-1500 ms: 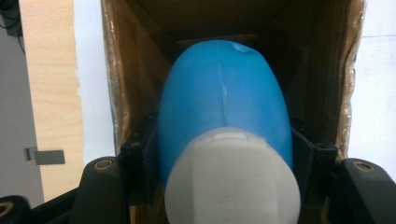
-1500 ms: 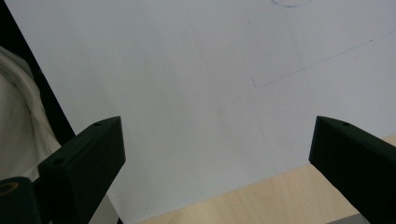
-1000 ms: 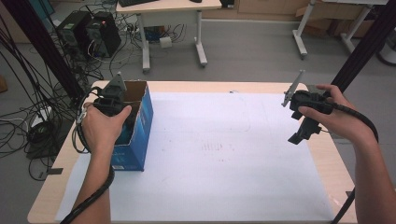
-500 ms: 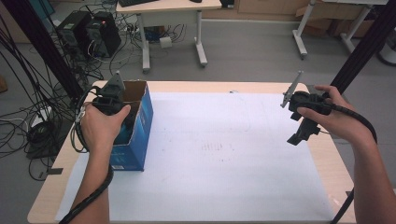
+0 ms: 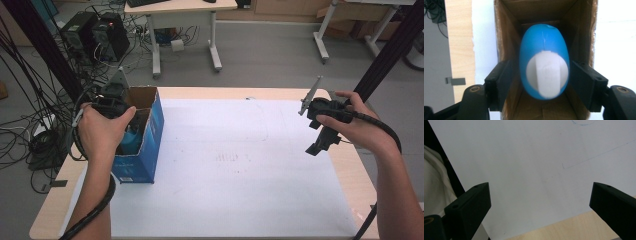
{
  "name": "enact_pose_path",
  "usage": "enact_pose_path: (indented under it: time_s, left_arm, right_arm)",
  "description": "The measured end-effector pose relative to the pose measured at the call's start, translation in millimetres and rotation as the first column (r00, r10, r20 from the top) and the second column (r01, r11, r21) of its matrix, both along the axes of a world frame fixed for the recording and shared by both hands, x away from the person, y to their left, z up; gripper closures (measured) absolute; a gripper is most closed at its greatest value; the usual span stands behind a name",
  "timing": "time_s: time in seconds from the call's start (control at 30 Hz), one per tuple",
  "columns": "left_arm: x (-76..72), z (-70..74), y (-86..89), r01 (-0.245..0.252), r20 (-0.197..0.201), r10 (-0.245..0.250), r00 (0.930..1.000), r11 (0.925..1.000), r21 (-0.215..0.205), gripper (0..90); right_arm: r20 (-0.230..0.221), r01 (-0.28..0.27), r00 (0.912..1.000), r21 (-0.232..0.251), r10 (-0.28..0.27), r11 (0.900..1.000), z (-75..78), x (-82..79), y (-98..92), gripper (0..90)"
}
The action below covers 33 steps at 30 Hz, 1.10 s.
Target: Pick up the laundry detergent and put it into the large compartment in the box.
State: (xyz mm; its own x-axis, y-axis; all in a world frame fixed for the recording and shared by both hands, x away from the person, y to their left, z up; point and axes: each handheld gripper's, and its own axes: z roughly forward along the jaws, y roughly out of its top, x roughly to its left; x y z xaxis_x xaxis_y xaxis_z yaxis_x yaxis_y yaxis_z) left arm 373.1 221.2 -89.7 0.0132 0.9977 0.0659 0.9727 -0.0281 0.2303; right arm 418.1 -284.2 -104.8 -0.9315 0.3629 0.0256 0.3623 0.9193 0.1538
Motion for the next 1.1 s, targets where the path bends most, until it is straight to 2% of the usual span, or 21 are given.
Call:
enact_pose_path:
  time_s: [0.1,0.13,0.2,0.4,0.47,0.57,0.6,0.63,0.83,0.9,0.93,0.97,1.03,1.07,1.1]
  left_arm:
    - [-5.5,8.3,1.9,0.006,0.01,-0.006,0.9999,0.9999,-0.015,22.9]
    - [-8.0,11.0,3.1,0.008,0.018,-0.008,0.9998,0.9997,-0.024,22.9]
    - [-14.8,19.1,4.0,0.008,0.04,-0.006,0.9992,0.9993,-0.036,13.0]
    - [-23.6,30.6,-3.0,0.024,0.061,-0.021,0.9979,0.9987,-0.045,3.8]
    - [-28.3,35.1,-7.0,0.046,0.076,-0.042,0.9962,0.9974,-0.055,4.1]
    - [-34.5,41.9,-17.7,0.076,0.094,-0.071,0.993,0.9961,-0.045,3.7]
    - [-38.1,46.4,-25.6,0.1,0.104,-0.095,0.99,0.9943,-0.039,4.0]
    - [-38.1,46.4,-25.6,0.1,0.104,-0.095,0.99,0.9943,-0.039,3.9]
    - [-49.0,59.2,-51.9,0.157,0.135,-0.153,0.9789,0.9876,-0.013,3.8]
    - [-50.4,62.4,-59.6,0.177,0.137,-0.174,0.9751,0.9842,-0.009,4.0]
    - [-52.6,64.0,-67.3,0.193,0.147,-0.191,0.9706,0.9811,-0.003,3.9]
    - [-52.6,64.0,-67.3,0.193,0.147,-0.191,0.9706,0.9811,-0.003,3.8]
    - [-51.6,64.7,-77.4,0.232,0.136,-0.23,0.9637,0.9727,-0.003,3.9]
    - [-51.6,64.7,-77.4,0.232,0.136,-0.23,0.9637,0.9727,-0.003,3.8]
    - [-49.8,63.6,-80.0,0.248,0.127,-0.245,0.9611,0.9687,-0.008,3.8]
  right_arm:
    - [0.002,-0.001,1.0,0.004,0.001,1.0,0.1,-0.4,-0.6,3.5]
    - [0.001,-0.001,1.0,0.004,0.001,1.0,0.0,-0.5,-0.1,3.5]
    - [0.001,-0.006,1.0,0.003,0.006,1.0,0.2,-0.6,1.1,3.6]
    - [0.006,-0.007,1.0,0.007,0.007,1.0,1.2,-1.7,1.5,3.6]
    - [0.007,-0.007,0.9999,0.009,0.007,1.0,1.4,-2.1,1.4,3.6]
    - [0.007,-0.008,0.9999,0.008,0.008,1.0,1.4,-2.5,1.3,3.6]
    - [0.008,-0.008,0.9999,0.01,0.008,1.0,1.5,-2.8,0.7,3.6]
    - [0.008,-0.008,0.9999,0.01,0.008,1.0,1.5,-2.8,0.7,3.6]
    - [0.013,-0.006,0.9999,0.013,0.006,1.0,3.9,-4.8,-0.7,3.6]
    - [0.014,-0.005,0.9999,0.015,0.005,1.0,5.1,-5.3,-1.1,3.6]
    - [0.018,-0.005,0.9998,0.016,0.004,1.0,6.2,-6.2,-1.2,3.5]
    - [0.018,-0.004,0.9998,0.016,0.004,1.0,6.8,-6.5,-1.0,3.6]
    - [0.02,-0.005,0.9998,0.016,0.005,1.0,7.5,-7.2,-0.6,3.6]
    - [0.021,-0.007,0.9998,0.014,0.007,1.0,7.9,-7.3,-0.2,3.6]
    - [0.021,-0.007,0.9998,0.014,0.007,1.0,7.9,-7.3,-0.2,3.6]
